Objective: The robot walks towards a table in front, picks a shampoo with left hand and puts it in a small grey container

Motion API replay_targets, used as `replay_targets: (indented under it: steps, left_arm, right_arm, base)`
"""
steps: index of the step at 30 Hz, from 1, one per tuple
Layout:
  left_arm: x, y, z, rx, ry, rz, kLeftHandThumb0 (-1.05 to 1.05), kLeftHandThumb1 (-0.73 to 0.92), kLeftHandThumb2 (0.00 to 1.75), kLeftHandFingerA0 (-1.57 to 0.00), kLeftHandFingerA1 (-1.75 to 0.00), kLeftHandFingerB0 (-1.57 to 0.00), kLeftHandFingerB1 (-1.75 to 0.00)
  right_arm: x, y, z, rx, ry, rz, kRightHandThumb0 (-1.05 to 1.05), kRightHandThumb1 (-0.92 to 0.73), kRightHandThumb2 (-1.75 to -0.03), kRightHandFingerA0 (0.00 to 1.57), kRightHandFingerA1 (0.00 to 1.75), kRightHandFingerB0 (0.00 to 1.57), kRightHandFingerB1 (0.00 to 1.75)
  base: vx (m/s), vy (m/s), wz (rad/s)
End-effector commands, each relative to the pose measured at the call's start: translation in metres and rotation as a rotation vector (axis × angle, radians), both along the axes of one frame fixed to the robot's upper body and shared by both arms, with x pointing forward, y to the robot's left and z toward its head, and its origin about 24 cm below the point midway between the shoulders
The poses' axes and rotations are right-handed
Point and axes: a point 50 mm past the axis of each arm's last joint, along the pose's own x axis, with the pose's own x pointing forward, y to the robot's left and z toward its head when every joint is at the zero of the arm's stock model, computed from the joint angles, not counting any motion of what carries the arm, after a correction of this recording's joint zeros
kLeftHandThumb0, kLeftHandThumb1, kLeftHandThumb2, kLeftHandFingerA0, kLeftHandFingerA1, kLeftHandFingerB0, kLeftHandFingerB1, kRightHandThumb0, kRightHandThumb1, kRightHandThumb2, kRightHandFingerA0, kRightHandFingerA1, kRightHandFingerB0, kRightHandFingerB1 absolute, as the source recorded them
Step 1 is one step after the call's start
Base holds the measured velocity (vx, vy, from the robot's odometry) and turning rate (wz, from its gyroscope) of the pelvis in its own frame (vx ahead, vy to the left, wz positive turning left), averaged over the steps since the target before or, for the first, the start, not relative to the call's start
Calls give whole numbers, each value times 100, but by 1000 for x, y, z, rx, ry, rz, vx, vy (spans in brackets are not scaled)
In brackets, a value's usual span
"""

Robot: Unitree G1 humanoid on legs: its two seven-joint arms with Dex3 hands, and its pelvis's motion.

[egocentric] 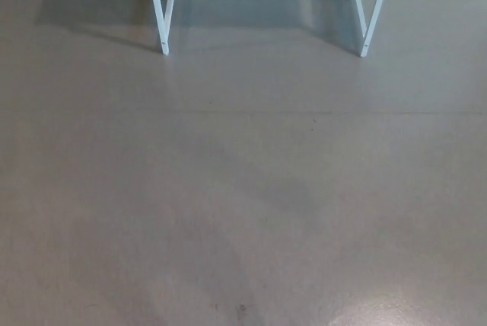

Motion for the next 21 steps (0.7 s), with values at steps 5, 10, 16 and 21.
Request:
replay_targets:
  steps: [5, 10, 16, 21]
  left_arm:
    - [3, 8, 8, 36, -62, -27, 6, 66, 66, -38, -48, -38, -39]
    - [4, 8, 9, 20, -76, -34, 0, 67, 64, -37, -47, -37, -38]
    - [-1, 8, 7, 5, -71, -12, 2, 66, 64, -37, -48, -36, -39]
    - [-3, 9, 7, 23, -59, -34, 2, 68, 65, -41, -49, -37, -39]
  right_arm:
    - [-3, -7, 5, -34, -41, -4, -29, -59, -58, 81, 54, 48, 39]
    - [-3, -8, 4, -27, -25, -20, -27, -59, -58, 76, 52, 48, 38]
    - [-9, -8, 2, -27, -14, -19, -28, -59, -58, 76, 52, 48, 39]
    - [-8, -7, 2, -29, -10, -16, -27, -59, -58, 79, 53, 48, 39]
  base:
    - [71, -66, 8]
    - [120, 122, -7]
    - [240, 360, -19]
    - [245, 41, 5]
